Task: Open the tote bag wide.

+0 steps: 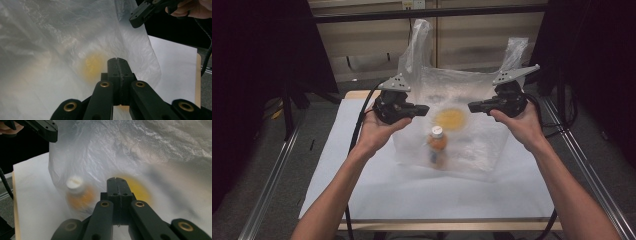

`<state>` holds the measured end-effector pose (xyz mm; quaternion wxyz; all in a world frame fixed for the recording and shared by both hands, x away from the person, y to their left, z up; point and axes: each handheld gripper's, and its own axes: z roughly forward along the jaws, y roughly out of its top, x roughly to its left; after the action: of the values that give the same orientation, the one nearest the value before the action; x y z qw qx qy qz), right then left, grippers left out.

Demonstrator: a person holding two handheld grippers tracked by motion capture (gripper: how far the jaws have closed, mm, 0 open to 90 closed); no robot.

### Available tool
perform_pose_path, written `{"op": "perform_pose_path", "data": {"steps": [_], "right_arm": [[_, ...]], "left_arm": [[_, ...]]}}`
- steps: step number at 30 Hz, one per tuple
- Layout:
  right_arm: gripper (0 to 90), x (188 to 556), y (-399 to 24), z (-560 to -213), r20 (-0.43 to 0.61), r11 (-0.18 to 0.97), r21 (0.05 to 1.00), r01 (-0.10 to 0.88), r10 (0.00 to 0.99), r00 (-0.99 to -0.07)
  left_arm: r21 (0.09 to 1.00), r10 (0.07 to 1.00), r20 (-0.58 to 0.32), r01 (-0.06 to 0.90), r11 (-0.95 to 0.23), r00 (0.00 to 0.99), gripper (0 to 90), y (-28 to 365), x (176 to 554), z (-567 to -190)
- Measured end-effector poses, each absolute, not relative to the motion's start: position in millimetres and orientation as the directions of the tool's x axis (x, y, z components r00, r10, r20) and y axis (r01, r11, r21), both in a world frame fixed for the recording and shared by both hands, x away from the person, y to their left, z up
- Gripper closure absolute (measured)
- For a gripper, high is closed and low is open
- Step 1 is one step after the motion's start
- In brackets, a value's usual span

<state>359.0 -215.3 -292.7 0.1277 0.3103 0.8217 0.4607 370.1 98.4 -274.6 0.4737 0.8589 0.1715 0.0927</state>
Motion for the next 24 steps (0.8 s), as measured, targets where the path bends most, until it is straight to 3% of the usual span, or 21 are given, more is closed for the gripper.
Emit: {"op": "perform_pose_path", "data": {"steps": [11,24], "right_arm": [[90.0,377,-213,-263,0.053,0.375,0.847,0.377,0.645,-0.762],[90.0,412,-208,-238,0.049,0.353,0.851,0.389,0.683,-0.728]], "left_arm": [[0.856,0.438,-0.002,0.228,-0.464,0.899,90.0,89,398,-254],[0.847,0.454,0.0,0.242,-0.474,0.891,90.0,88,407,-256]]}}
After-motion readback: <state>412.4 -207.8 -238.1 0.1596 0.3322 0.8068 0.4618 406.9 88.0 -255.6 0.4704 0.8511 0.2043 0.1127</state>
